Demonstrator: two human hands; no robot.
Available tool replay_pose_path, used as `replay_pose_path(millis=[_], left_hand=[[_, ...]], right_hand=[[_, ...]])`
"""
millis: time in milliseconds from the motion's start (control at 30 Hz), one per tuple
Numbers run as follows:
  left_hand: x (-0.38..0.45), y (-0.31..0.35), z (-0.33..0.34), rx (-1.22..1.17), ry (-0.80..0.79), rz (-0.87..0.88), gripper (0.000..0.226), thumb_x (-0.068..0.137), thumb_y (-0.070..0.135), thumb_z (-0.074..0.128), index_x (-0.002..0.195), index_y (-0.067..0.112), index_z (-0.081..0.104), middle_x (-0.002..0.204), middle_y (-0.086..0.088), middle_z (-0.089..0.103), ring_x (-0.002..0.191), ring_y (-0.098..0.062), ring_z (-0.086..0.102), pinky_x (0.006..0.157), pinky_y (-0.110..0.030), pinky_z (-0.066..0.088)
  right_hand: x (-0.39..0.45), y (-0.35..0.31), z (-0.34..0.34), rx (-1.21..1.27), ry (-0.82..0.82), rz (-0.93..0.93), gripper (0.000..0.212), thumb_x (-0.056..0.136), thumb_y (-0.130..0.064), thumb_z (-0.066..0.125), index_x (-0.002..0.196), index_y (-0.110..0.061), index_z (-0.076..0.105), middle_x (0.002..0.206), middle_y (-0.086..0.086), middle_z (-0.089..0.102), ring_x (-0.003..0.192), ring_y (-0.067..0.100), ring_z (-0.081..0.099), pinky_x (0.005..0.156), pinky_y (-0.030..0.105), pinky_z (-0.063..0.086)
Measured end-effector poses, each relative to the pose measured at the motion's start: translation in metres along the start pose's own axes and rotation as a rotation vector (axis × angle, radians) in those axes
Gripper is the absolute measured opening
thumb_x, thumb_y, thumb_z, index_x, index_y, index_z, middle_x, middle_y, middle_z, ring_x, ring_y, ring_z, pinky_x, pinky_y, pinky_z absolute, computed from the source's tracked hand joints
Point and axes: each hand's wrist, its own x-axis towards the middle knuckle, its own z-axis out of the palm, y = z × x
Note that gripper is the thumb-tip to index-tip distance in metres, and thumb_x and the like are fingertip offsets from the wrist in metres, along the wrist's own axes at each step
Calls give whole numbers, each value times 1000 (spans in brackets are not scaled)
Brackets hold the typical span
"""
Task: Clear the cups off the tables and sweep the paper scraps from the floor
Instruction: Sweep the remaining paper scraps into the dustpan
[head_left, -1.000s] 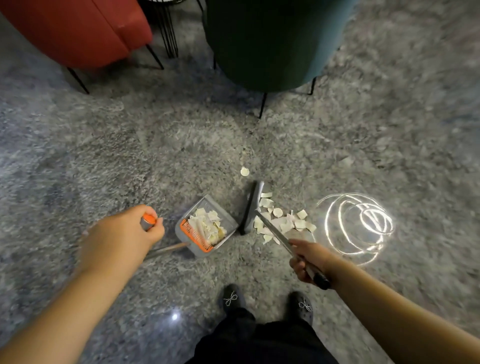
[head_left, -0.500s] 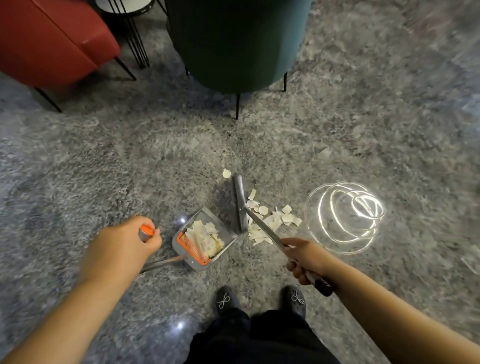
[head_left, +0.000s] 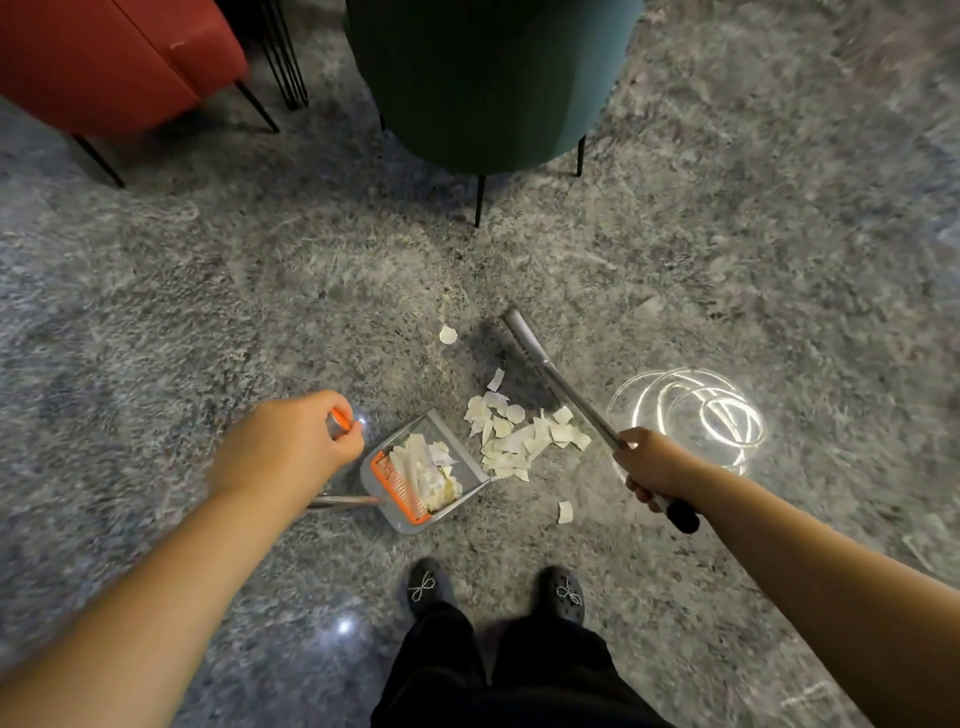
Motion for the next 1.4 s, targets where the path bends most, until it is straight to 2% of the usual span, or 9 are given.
replay_pose_path(millis=[133, 233, 433, 633, 767, 867, 1133, 1267, 1400], left_hand=[[5, 5, 4, 15, -3, -4, 25, 79, 51, 65, 67, 37, 50, 59, 8, 59, 55, -21, 55, 50, -26, 46], [6, 9, 5, 24, -5, -17, 20, 77, 52, 65, 70, 38, 52, 71, 5, 68, 65, -26, 61, 57, -29, 50], [6, 17, 7, 57, 35, -10, 18, 77, 52, 65, 73, 38, 55, 55, 14, 49, 51, -17, 46, 46, -20, 30], [3, 18, 11, 42, 28, 8, 21, 77, 53, 66, 71, 38, 52, 63, 8, 60, 58, -25, 55, 51, -25, 41], [2, 20, 13, 57, 56, 14, 20, 77, 52, 66, 71, 38, 54, 60, 8, 56, 54, -23, 51, 47, -22, 33], [0, 18, 15, 78, 60, 16, 21, 78, 52, 66, 71, 39, 52, 56, 12, 51, 51, -19, 49, 46, -20, 32], [-3, 15, 13, 83, 79, -15, 20, 76, 53, 68, 71, 40, 54, 53, 12, 47, 49, -18, 46, 48, -21, 35], [-6, 10, 6, 69, 55, -44, 22, 77, 50, 69, 67, 36, 55, 53, 15, 51, 49, -13, 49, 47, -20, 35], [-17, 15, 6, 72, 50, -29, 20, 77, 47, 71, 69, 36, 56, 56, 13, 55, 51, -14, 52, 47, -22, 37]], right_hand=[[6, -4, 1, -170, -46, 16, 17, 96, -10, 38, 110, -2, 46, 56, 9, 49, 34, 16, 43, 34, 20, 34], [0, -5, 18, -324, -104, -3, 15, 98, -9, 41, 110, -2, 41, 64, 7, 48, 48, 18, 46, 41, 26, 38], [-19, 14, 52, -319, -220, -41, 23, 98, -14, 38, 121, -7, 38, 74, 7, 47, 49, 16, 48, 34, 23, 37], [-26, 20, 70, -314, -312, -123, 20, 98, -19, 41, 118, -15, 38, 74, 0, 44, 53, 12, 45, 38, 19, 37], [-36, 24, 70, -221, -384, -157, 10, 96, -16, 40, 105, -18, 39, 70, 4, 48, 40, 14, 46, 34, 22, 37], [-45, 27, 63, -146, -425, -171, 15, 97, -17, 40, 110, -11, 45, 68, 4, 47, 40, 13, 45, 36, 21, 36], [-71, 53, 40, 12, -355, -157, 32, 97, -12, 39, 125, 3, 43, 62, 8, 47, 39, 15, 41, 36, 19, 33], [-68, 73, 22, 82, -245, -123, 26, 99, -21, 43, 125, -21, 43, 65, 7, 51, 38, 14, 42, 36, 21, 35], [-59, 96, 6, 135, -168, -67, 26, 98, -25, 44, 124, -25, 43, 65, 9, 52, 37, 16, 43, 39, 22, 36]])
